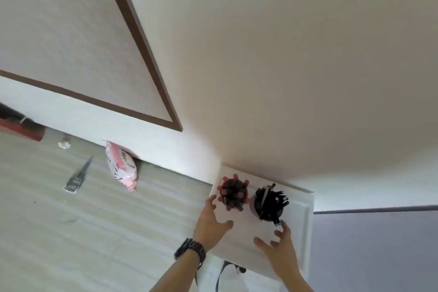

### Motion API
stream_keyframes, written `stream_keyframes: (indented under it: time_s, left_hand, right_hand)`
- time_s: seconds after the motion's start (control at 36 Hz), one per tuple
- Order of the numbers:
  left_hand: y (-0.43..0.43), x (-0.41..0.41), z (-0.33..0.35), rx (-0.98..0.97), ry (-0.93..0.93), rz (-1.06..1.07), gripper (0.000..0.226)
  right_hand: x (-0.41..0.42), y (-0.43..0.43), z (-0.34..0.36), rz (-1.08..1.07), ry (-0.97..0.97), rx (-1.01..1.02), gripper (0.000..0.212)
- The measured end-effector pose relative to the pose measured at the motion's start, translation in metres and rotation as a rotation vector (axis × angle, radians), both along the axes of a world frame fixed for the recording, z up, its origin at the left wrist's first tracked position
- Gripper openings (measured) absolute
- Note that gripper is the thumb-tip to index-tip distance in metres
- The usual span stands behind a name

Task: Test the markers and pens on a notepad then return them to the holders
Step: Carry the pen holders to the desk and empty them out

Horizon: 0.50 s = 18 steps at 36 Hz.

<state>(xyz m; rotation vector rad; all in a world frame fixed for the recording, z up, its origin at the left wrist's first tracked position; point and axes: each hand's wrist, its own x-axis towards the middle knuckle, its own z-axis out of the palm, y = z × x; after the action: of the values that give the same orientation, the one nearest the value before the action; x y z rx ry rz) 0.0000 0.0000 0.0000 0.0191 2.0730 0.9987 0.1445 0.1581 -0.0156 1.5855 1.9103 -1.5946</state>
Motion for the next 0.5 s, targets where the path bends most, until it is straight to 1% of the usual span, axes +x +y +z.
stream_keyframes:
  time_s: [0.08,0.17,0.25,0.39,0.44,0.5]
  left_hand:
    - [0.015,-0.003,-0.003,0.064,-0.014,0.066,0.099]
    - [0.027,-0.002,-0.009,0.102,0.011,0.131,0.097]
    - [0.035,-0.002,-0.013,0.131,0.108,0.169,0.09]
    - [0.042,-0.006,-0.018,0.078,0.233,0.125,0.099]
    - [0.044,-0.007,-0.021,0.07,0.286,0.099,0.098]
    - [0.046,-0.007,-0.025,0.06,0.325,0.075,0.097]
  right_hand:
    - [-0.008,0.014,-0.005,0.062,0.061,0.012,0.119]
    - [-0.012,0.025,-0.009,0.092,0.096,0.056,0.123]
    - [-0.015,0.032,-0.008,0.157,0.151,0.114,0.119]
    - [-0.022,0.041,-0.011,0.259,0.137,0.198,0.097]
    - [-0.025,0.042,-0.011,0.278,0.141,0.223,0.098]
    - [-0.028,0.044,-0.012,0.304,0.159,0.264,0.107]
